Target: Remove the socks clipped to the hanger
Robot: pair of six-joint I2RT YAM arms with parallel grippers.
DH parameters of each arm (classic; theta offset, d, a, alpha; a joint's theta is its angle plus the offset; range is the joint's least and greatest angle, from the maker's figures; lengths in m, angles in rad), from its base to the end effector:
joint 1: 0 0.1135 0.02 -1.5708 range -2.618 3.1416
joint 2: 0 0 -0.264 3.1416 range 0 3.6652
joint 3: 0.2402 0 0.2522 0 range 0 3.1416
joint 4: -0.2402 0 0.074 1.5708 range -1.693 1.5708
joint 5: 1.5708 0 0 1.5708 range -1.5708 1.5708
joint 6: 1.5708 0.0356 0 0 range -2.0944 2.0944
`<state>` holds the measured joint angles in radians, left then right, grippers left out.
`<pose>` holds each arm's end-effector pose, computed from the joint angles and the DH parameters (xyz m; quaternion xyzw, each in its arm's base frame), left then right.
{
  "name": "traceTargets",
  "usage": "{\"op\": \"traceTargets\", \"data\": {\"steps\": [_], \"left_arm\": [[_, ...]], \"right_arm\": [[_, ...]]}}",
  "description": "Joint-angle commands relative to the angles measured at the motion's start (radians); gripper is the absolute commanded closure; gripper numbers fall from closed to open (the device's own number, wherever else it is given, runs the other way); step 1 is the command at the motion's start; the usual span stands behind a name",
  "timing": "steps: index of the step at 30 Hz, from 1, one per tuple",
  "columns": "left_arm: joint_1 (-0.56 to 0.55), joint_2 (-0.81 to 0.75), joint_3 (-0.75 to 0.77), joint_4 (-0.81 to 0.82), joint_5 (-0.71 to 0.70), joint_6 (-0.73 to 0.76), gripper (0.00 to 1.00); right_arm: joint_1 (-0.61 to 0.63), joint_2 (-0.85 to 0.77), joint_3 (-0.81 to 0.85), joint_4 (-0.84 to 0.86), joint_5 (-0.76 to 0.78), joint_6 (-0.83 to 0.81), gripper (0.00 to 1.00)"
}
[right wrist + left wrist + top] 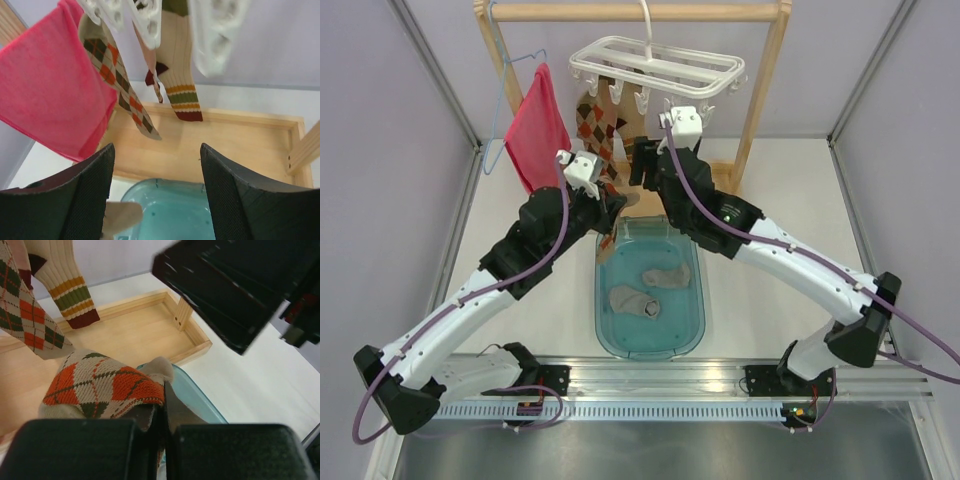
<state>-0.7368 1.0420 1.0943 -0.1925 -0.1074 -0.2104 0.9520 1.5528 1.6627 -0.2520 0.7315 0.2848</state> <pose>0.1778 -0.1562 0.3989 0.1621 0.7370 -0.2626 0.6013 0.2233 0.2726 0.4497 -0.0096 0.7434 0.1345 0.6551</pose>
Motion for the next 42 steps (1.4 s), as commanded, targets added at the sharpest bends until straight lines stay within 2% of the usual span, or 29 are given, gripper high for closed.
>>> {"op": "traceTargets", "data": {"steps": [1,9,12,16,22,27,37,38,39,40,41,42], "left_arm": [[0.004,-0.031,-0.010,-0.012,-0.005,0.008,0.98],[-0.019,-0.085,-0.040,-0.085,0.098,0.022,0.98],[-0.058,-0.132,-0.068,-0.113,0.103,0.042,0.98],[-0.151,-0.146,-0.111,-0.139,0.063,-0.009,0.98],[-0.303,-0.063,-0.192,-0.107,-0.058,-0.122,0.98],[-0.303,-0.008,-0.281,-0.002,-0.080,-0.184,0.98],[-0.305,0.150,-0.272,0.030,-0.126,-0.202,0.98],[-0.303,0.153,-0.274,0.031,-0.136,-0.205,0.93],[-0.305,0.151,-0.275,0.030,-0.141,-0.210,0.65],[-0.305,0.151,-0.277,0.024,-0.149,-0.216,0.42],[-0.303,0.151,-0.274,0.016,-0.161,-0.227,0.03],[-0.305,0.153,-0.271,0.008,-0.176,-0.233,0.00]], "right_arm": [[-0.002,-0.126,-0.167,0.076,0.026,0.027,0.27],[-0.002,-0.342,-0.504,0.080,0.085,0.094,0.25],[-0.010,-0.420,-0.602,0.079,0.086,0.126,0.25],[-0.044,-0.453,-0.717,0.077,0.062,0.172,0.24],[-0.102,-0.468,-0.816,0.082,0.013,0.224,0.24],[-0.143,-0.511,-0.879,0.085,-0.017,0.240,0.24],[-0.203,-0.583,-0.969,0.086,-0.060,0.244,0.24],[-0.206,-0.585,-0.974,0.088,-0.063,0.244,0.24],[-0.216,-0.588,-0.980,0.088,-0.066,0.246,0.24],[-0.219,-0.588,-0.982,0.086,-0.070,0.244,0.23],[-0.223,-0.586,-0.983,0.089,-0.075,0.243,0.23],[-0.228,-0.588,-0.986,0.089,-0.084,0.241,0.23]]}}
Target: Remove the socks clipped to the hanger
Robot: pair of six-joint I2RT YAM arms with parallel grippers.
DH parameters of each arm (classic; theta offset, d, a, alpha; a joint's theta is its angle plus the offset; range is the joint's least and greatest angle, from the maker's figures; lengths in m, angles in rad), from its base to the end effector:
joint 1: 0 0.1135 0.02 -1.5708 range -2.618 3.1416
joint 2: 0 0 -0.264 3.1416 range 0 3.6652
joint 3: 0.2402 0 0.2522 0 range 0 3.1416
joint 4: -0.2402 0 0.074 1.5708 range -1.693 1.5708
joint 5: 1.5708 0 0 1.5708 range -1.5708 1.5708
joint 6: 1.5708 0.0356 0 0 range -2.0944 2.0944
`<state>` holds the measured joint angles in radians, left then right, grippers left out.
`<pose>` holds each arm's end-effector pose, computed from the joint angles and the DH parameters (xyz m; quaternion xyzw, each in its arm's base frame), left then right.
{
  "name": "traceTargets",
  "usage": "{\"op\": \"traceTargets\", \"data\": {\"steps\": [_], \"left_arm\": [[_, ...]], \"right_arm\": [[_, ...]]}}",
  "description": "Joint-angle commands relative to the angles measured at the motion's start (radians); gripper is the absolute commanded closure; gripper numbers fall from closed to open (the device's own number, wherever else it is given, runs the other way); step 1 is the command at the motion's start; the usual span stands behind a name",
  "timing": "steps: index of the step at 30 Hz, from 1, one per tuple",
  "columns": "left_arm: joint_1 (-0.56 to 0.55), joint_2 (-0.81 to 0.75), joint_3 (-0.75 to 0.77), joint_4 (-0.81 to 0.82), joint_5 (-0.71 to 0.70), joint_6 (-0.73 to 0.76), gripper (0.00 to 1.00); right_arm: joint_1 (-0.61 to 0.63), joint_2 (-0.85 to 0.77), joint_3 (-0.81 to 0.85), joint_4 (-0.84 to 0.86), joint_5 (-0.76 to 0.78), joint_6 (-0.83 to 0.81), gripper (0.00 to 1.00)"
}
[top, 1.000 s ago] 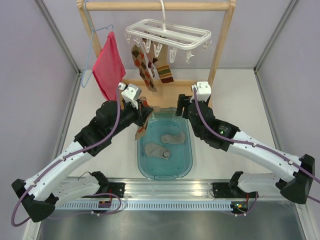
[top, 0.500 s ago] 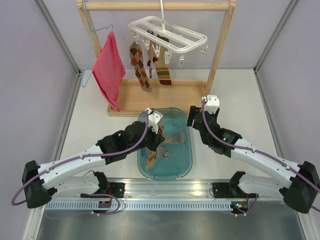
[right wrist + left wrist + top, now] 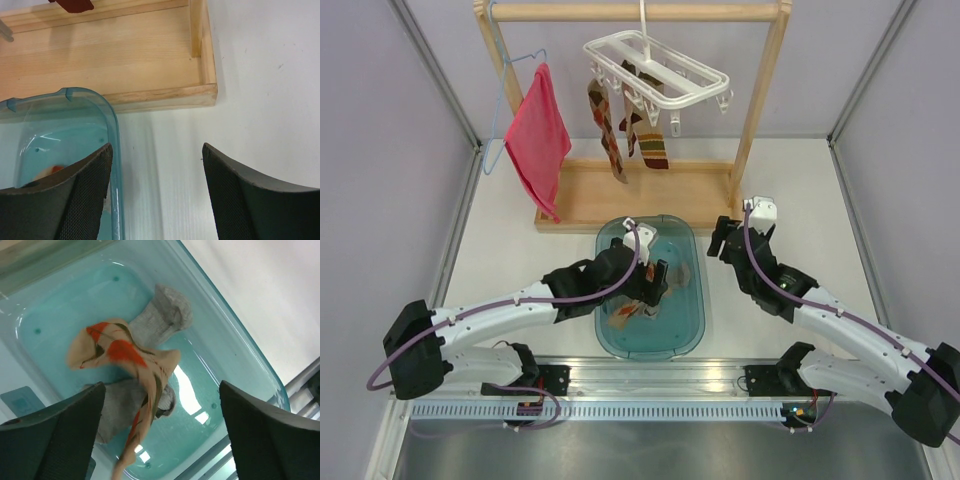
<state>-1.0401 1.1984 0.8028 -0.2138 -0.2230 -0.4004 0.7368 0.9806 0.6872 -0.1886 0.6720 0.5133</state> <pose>0.1395 -0.2222 0.2581 0.2282 0.8527 -0.2289 0.4105 0.1743 0.1282 0.2722 0.0796 0.8216 0.0574 0.5615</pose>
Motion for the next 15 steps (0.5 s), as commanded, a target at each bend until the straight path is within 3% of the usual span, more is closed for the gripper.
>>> {"op": "traceTargets", "data": {"steps": [1,12,15], "left_arm": [[-0.001,-0.003,0.025,0.008,-0.070,-0.044,0.00],[0.003,-0.089,0.038,-0.067,-0.231,-0.060,0.00],[0.049,-0.141,0.038,-0.082,-0.247,-0.074,0.00]], "right_arm": [[-0.019,-0.013,-0.012,0.028,-0.028,0.011,0.23],[-0.043,0.000,-0.023,0.047,-0.069,0.008,0.23],[-0.051,0.000,-0.028,0.048,-0.080,0.002,0.23]]}}
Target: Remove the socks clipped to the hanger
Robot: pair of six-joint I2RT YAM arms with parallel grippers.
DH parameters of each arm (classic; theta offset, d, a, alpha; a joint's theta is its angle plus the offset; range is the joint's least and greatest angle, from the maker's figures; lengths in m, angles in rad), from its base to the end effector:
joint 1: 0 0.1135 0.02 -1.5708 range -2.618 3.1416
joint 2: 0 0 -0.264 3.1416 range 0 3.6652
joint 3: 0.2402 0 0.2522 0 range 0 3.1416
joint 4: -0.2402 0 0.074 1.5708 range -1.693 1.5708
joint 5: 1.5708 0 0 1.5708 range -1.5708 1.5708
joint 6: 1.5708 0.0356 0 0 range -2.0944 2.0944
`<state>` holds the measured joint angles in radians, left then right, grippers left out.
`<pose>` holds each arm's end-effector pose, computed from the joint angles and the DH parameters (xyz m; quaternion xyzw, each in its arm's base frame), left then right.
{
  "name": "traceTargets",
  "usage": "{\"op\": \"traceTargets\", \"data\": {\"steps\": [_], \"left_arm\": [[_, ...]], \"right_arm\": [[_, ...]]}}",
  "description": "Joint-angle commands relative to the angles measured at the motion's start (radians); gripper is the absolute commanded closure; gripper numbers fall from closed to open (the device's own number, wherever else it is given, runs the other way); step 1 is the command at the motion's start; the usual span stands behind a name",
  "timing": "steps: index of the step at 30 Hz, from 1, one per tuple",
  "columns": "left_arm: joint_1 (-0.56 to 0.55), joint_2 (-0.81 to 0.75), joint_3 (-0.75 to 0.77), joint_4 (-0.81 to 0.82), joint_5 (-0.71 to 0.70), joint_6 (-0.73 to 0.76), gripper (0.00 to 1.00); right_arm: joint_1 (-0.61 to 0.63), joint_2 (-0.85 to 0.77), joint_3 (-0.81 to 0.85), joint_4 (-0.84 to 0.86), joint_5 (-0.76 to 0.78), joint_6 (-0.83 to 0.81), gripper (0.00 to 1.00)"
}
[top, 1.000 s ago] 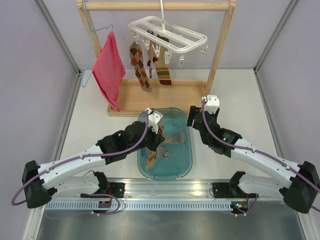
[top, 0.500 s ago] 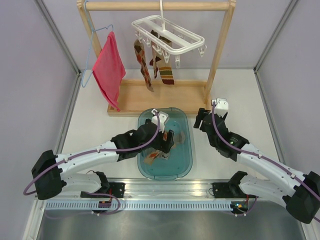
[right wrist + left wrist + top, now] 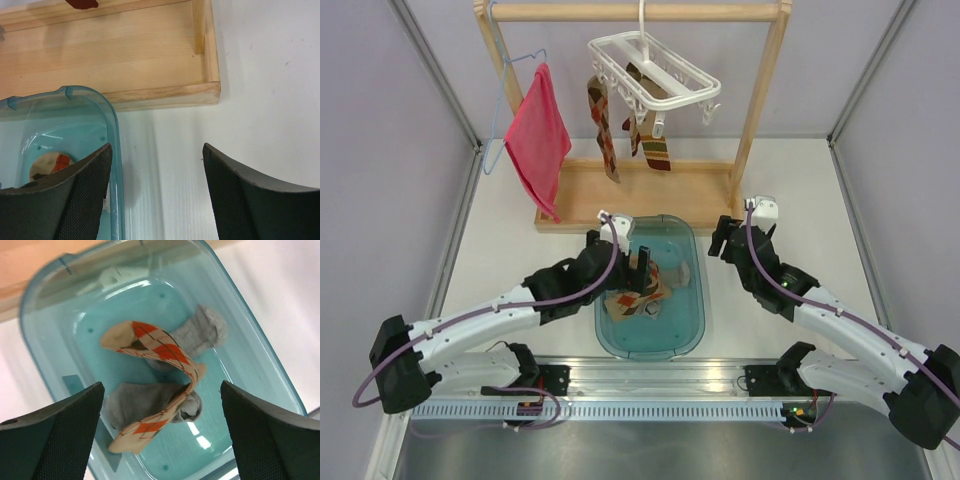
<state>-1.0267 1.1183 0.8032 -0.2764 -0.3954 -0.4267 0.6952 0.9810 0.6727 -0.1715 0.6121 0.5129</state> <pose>0.1384 -0.2023 0.2725 0.1675 0.8540 -0.1769 0.4598 0.1792 0.1228 0.2681 0.0815 0.8260 0.0690 0.5535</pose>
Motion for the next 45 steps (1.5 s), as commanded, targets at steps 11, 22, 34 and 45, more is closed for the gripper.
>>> {"op": "traceTargets", "data": {"steps": [11,22,34,45], "left_arm": [[0.450,-0.033,0.165,0.066,0.209,-0.043,0.00],[0.608,0.277,0.384,0.261,0.332,-0.046,0.00],[0.631,0.584,0.605,0.431,0.245,0.011,0.00],[0.640,0.796,0.757,0.496,0.142,0.094,0.01]], "right_arm": [[-0.060,0.013,-0.030,0.056,-0.064,-0.031,0.23],[-0.128,0.041,-0.062,0.118,-0.137,-0.054,0.23],[-0.161,0.019,-0.085,0.142,-0.190,-0.063,0.23],[-0.198,0.085,-0.087,0.196,-0.241,-0.071,0.23]]}}
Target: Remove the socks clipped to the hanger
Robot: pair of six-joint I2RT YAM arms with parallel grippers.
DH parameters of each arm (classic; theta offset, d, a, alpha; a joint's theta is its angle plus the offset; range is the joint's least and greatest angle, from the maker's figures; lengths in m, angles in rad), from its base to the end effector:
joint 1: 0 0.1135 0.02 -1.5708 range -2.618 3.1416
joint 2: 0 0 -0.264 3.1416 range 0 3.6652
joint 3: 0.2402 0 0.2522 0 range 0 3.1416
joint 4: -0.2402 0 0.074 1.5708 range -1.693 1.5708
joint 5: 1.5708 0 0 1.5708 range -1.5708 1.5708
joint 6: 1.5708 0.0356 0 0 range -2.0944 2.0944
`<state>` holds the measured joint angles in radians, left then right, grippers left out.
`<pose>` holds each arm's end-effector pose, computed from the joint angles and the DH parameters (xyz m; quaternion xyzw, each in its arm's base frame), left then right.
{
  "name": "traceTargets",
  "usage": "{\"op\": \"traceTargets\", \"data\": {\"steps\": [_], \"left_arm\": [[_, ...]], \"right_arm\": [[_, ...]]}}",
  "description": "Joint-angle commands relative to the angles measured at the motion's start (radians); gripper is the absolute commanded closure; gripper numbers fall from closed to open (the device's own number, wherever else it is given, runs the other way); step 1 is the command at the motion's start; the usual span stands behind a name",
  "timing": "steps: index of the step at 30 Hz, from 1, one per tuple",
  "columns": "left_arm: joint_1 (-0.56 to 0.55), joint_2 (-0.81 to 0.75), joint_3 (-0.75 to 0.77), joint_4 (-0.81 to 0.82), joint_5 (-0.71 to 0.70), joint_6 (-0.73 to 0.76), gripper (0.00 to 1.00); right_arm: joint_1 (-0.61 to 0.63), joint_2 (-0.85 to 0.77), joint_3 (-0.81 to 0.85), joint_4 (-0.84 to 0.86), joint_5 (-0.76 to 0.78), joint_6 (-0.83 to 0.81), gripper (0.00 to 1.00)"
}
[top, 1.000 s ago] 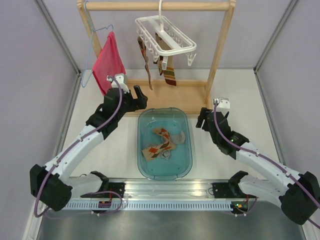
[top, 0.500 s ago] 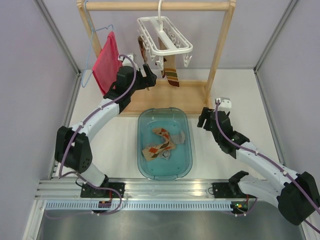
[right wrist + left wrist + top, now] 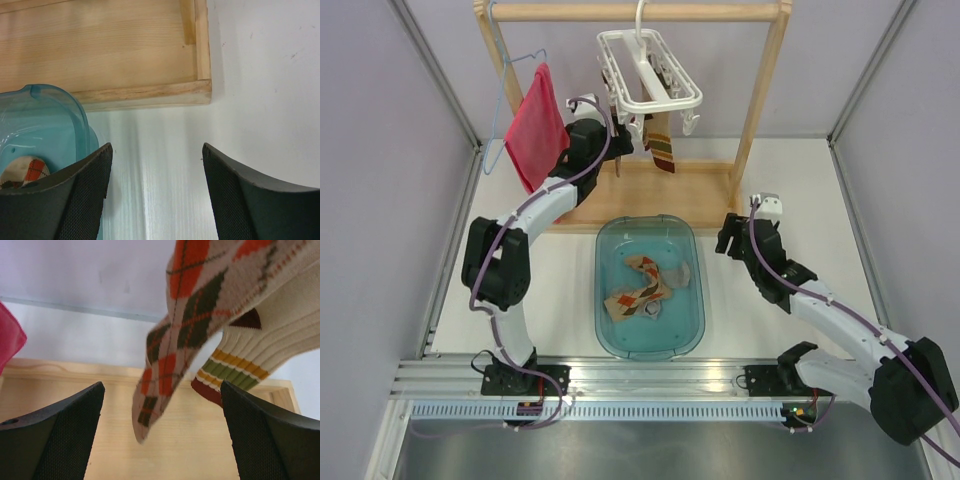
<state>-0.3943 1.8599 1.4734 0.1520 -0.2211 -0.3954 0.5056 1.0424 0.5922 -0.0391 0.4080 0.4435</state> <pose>0.4190 -0.1659 0.3045 -0.0688 0.7801 -0.1569 0.6017 0.2061 0.0979 0.2388 0.0782 0.8424 0.0759 0.5278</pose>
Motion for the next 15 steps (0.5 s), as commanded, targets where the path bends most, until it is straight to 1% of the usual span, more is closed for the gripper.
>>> {"op": "traceTargets", "data": {"steps": [1,4,5,7,8,9,10,11,15], "left_arm": [[0.009,0.070,0.100,0.067,-0.029,0.076,0.01],[0.014,0.117,0.142,0.072,-0.015,0.089,0.18],[0.017,0.128,0.155,0.073,-0.012,0.089,0.28],[0.020,0.148,0.163,0.077,0.008,0.092,0.40],[0.023,0.153,0.166,0.083,0.015,0.092,0.55],[0.023,0.156,0.165,0.087,0.026,0.092,0.67],[0.023,0.156,0.165,0.089,0.031,0.092,0.89],[0.023,0.153,0.154,0.090,0.031,0.086,0.98],[0.023,0.116,0.108,0.113,0.034,0.078,0.98]], "right_arm": [[-0.010,0.036,-0.006,0.080,-0.053,0.000,0.24],[-0.013,0.054,-0.008,0.103,-0.070,0.008,0.24],[-0.012,0.068,-0.003,0.108,-0.077,0.008,0.24],[-0.013,0.077,0.000,0.108,-0.077,0.001,0.25],[-0.013,0.079,0.001,0.110,-0.072,0.000,0.24],[-0.015,0.080,0.001,0.110,-0.071,-0.002,0.25],[-0.015,0.080,0.000,0.111,-0.072,-0.002,0.25],[-0.018,0.079,-0.002,0.111,-0.069,-0.003,0.25],[-0.019,0.074,-0.005,0.111,-0.077,-0.003,0.25]]}}
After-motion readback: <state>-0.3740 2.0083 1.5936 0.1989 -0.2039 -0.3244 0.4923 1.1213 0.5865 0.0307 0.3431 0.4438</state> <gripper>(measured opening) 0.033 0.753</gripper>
